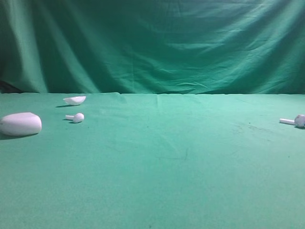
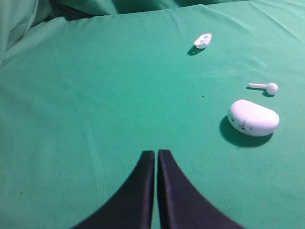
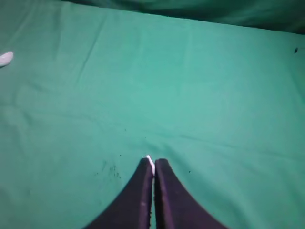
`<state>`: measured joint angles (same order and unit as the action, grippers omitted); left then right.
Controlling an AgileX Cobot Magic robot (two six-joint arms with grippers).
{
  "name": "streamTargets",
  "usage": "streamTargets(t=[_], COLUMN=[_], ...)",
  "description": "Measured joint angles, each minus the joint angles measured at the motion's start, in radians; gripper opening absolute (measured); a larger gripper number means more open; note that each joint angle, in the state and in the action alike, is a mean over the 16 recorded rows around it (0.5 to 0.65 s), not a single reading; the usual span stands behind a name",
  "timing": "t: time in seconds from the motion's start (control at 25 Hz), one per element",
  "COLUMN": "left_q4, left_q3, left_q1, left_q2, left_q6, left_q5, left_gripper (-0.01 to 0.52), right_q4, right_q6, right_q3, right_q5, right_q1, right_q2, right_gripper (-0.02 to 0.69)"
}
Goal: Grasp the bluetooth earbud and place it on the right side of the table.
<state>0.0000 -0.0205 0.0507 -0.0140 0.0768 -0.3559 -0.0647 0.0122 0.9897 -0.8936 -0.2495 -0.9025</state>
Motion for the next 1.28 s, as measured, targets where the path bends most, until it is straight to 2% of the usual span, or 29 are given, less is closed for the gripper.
streamTargets(t=[0.32, 0.56, 1.0, 1.28], left_q4=[0.000, 0.000, 0.000, 0.000], left_q3=[0.000, 0.000, 0.000, 0.000], left_q1=[0.000, 0.000, 0.000, 0.000], left_q2=[0.000, 0.000, 0.000, 0.000], left_q6=[0.000, 0.000, 0.000, 0.000], left_q5=[0.000, 0.000, 0.000, 0.000], left_gripper=[0.000, 0.000, 0.000, 0.000], right_q4=[0.014, 0.038, 0.076, 0.037], right_q6=[-0.008, -0.009, -0.010, -0.007], right_q3=[-0.144, -0.207, -0.232, -0.341], right_q5=[-0.022, -0.024, -0.033, 0.091], right_q1=[0.000, 0.000, 0.000, 0.023], right_q2=[0.365, 0.545, 0.643, 0.681], right_gripper=[0.000, 0.000, 0.000, 0.000])
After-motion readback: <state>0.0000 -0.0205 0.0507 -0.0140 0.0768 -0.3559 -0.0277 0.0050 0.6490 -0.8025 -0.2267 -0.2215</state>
